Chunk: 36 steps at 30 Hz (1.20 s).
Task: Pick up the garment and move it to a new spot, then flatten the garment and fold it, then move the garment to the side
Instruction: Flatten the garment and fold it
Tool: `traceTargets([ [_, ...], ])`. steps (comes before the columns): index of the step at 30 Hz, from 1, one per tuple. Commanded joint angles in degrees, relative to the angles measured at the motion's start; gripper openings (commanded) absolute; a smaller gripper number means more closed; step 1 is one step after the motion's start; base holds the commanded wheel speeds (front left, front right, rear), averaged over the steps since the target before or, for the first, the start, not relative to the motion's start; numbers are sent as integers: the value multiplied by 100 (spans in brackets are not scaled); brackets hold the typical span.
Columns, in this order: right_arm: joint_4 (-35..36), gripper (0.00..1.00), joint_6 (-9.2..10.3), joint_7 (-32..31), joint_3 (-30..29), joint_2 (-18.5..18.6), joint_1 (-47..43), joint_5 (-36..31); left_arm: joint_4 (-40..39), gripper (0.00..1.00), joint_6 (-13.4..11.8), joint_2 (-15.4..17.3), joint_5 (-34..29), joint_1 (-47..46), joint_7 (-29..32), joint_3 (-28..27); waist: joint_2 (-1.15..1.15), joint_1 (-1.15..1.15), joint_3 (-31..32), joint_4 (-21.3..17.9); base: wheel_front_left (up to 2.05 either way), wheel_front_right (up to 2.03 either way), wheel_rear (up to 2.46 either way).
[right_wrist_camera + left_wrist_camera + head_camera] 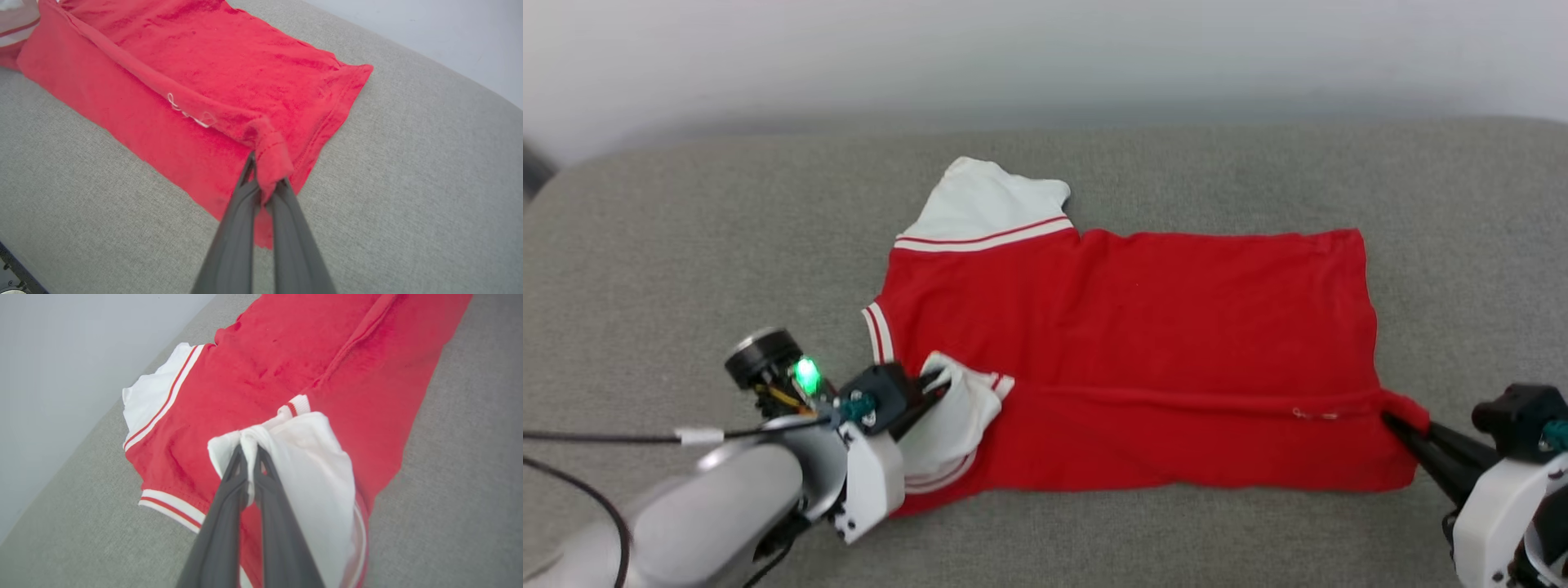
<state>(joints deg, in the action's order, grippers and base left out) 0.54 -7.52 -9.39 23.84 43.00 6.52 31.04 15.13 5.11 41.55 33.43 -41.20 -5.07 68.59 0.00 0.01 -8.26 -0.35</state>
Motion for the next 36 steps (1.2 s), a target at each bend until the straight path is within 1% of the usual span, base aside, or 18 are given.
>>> traceTargets([
  [1, 22, 0, 7, -80, -30, -53, 163, -31, 126, 0, 44, -36, 3, -207, 36, -18, 0, -1, -242, -87, 0, 0, 0],
  [5, -119, 0, 7, -366, 93, -91, 547, -48, 565, 0, 178, -153, 12, -662, 92, 57, 0, -1, -578, -182, 0, 0, 0],
  [8, -397, 0, 7, -502, 307, -181, 974, 11, 917, 0, 213, -181, 12, -974, 190, 213, 0, -1, -894, -241, 0, 0, 0],
  [12, -779, 0, 7, -565, 629, -286, 1342, 30, 1116, 0, 223, -273, 158, -1050, 217, 382, 0, -1, -1087, -236, 0, 0, 0],
  [17, -1269, 0, 7, -550, 991, -380, 1667, 65, 1255, 0, 226, -351, 317, -901, 264, 500, 0, -1, -1135, -209, 0, 0, 0],
  [22, -1560, 0, 7, -439, 1229, -479, 1777, 151, 1310, 0, 229, -404, 317, -695, 260, 523, 0, -1, -1026, -170, 0, 0, 0],
  [23, -1602, 2, 7, -377, 1227, -492, 1797, 175, 1332, 6, 230, -424, 371, -669, 228, 524, 0, -1, -974, -155, 0, 0, 0],
  [24, -1641, 42, 7, -304, 1218, -491, 1820, 182, 1355, 58, 230, -440, 398, -681, 188, 522, 0, -1, -914, -137, 0, 0, 0],
  [25, -1655, 100, 7, -218, 1201, -482, 1833, 164, 1367, 100, 230, -453, 432, -707, 121, 513, 0, -1, -843, -118, 0, 0, 0],
  [28, -1667, 100, 7, -5, 1086, -469, 1730, 134, 1364, 100, 227, -421, 584, -812, 8, 481, 0, -1, -609, -51, 0, 0, 0],
  [30, -1633, 100, 7, 113, 981, -420, 1608, 105, 1337, 100, 225, -324, 647, -997, -37, 477, 0, -1, -445, 10, 0, 0, 0],
  [31, -1531, 100, 7, 206, 808, -402, 1405, 62, 1212, 100, 224, -201, 833, -1160, 123, 481, 0, -1, -232, 104, 0, 0, 0],
  [34, -1395, 100, 7, 225, 656, -397, 1223, -2, 1007, 100, 223, 15, 1104, -1388, 588, 473, 0, -1, -93, 162, 0, 0, 0],
  [36, -1305, 100, 7, 204, 572, -439, 1120, -56, 887, 100, 223, 131, 1387, -1468, 1036, 437, 0, -1, -22, 179, 0, 0, 0],
])
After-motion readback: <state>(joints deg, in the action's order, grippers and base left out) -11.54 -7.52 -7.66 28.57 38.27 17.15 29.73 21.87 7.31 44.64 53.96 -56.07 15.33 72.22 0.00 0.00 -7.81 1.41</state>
